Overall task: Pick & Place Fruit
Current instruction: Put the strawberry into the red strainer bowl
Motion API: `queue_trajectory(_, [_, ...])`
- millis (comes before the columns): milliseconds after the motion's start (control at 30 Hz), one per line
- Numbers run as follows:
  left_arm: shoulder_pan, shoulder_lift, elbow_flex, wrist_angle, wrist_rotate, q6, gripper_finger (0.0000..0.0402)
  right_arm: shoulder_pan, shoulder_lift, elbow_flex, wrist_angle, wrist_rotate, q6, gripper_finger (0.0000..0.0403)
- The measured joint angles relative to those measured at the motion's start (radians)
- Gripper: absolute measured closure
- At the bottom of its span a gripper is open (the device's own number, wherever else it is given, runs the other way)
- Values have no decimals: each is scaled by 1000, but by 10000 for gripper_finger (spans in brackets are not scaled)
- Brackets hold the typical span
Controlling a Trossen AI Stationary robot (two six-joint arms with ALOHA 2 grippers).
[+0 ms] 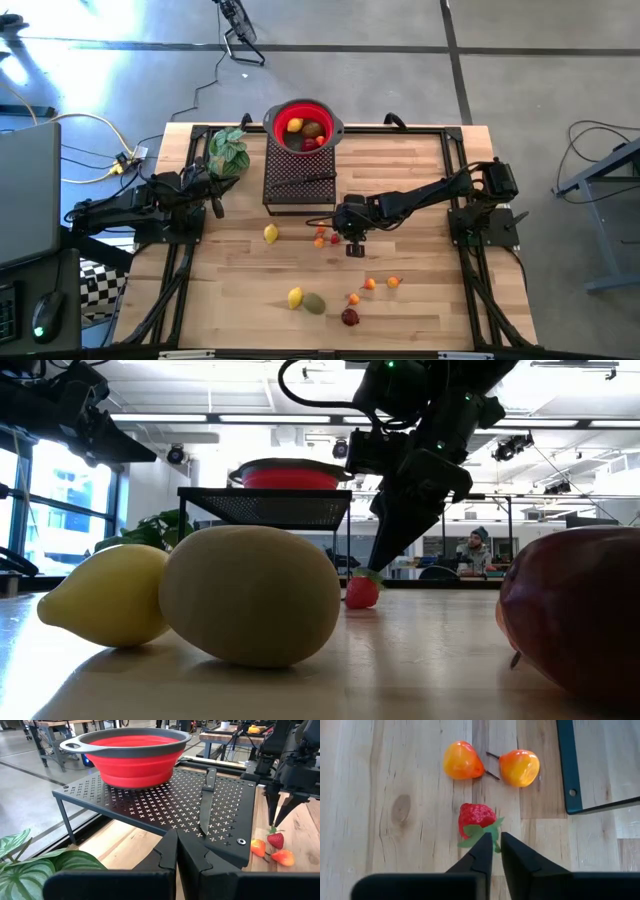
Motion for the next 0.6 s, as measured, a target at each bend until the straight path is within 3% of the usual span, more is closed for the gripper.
queue_trajectory(133, [0, 0, 0, 0, 0, 0, 402, 0, 0, 0, -1, 0, 0, 396])
queue_trajectory(600, [0, 0, 0, 0, 0, 0, 402, 11, -14, 0, -24, 4, 29, 399])
